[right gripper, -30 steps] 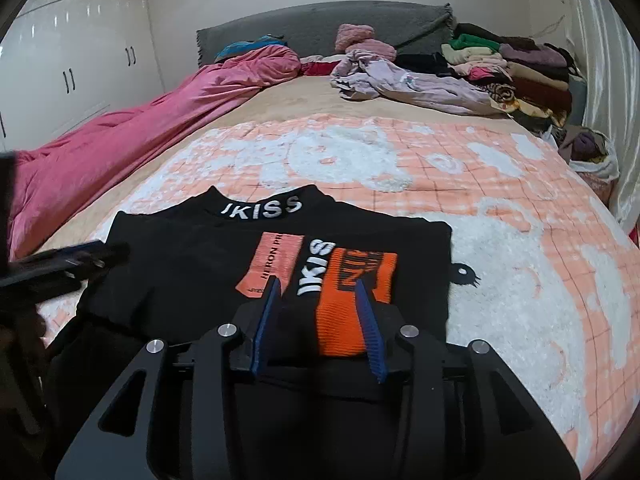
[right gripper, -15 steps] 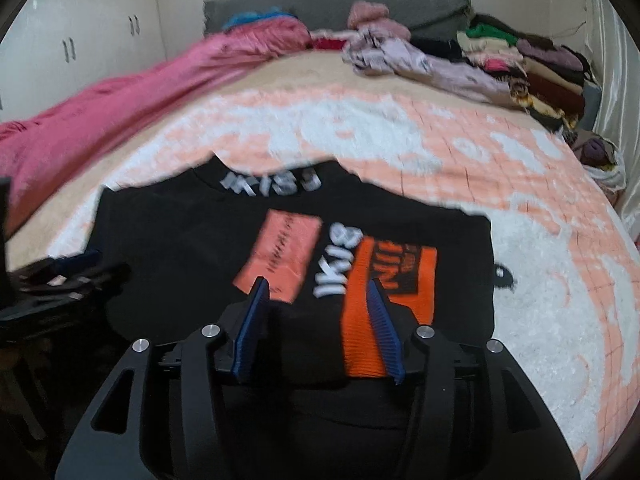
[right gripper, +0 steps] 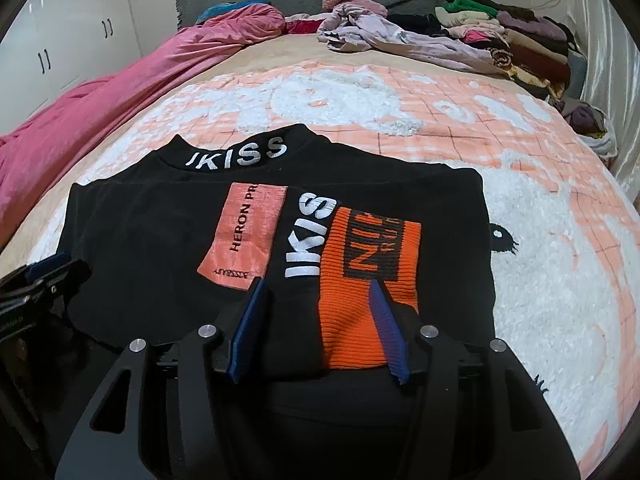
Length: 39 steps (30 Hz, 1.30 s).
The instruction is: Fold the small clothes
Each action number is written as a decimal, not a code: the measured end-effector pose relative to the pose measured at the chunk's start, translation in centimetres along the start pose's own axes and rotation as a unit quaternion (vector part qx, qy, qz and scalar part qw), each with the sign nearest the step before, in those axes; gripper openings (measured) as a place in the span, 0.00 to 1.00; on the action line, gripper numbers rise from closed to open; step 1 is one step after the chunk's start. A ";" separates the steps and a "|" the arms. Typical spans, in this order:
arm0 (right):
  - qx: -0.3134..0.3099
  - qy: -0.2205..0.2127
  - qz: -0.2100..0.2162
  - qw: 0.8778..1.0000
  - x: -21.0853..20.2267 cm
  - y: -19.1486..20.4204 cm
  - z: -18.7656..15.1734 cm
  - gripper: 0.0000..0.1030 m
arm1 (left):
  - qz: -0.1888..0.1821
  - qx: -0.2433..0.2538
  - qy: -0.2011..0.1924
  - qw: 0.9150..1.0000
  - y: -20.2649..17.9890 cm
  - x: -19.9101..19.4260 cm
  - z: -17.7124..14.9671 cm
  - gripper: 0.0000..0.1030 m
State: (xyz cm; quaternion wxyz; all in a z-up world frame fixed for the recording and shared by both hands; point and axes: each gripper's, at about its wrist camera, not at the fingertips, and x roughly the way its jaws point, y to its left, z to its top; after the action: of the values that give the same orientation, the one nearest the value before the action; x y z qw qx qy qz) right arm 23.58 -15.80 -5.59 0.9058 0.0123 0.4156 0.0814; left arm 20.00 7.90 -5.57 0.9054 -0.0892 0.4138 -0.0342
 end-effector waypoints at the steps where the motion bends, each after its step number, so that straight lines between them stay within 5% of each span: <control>1: 0.000 0.000 -0.003 1.000 -0.1 0.1 0.0 0.51 | 0.000 0.001 -0.001 1.000 0.0 -0.1 0.0 0.66; 18: 0.022 -0.035 0.000 0.999 -3.9 0.0 -1.1 0.83 | 0.025 0.002 -0.033 0.999 0.3 -3.1 -0.9 0.91; 39: 0.033 -0.072 0.016 0.997 -9.6 -1.3 -2.0 0.84 | 0.032 -0.033 -0.064 0.997 2.0 -8.2 -1.8 0.91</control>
State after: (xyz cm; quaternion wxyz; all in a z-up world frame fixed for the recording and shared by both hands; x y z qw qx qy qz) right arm 16.12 -18.71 0.19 0.9311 0.0549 0.3513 0.0813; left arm 13.21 10.74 -1.03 0.9272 -0.1074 0.3586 0.0139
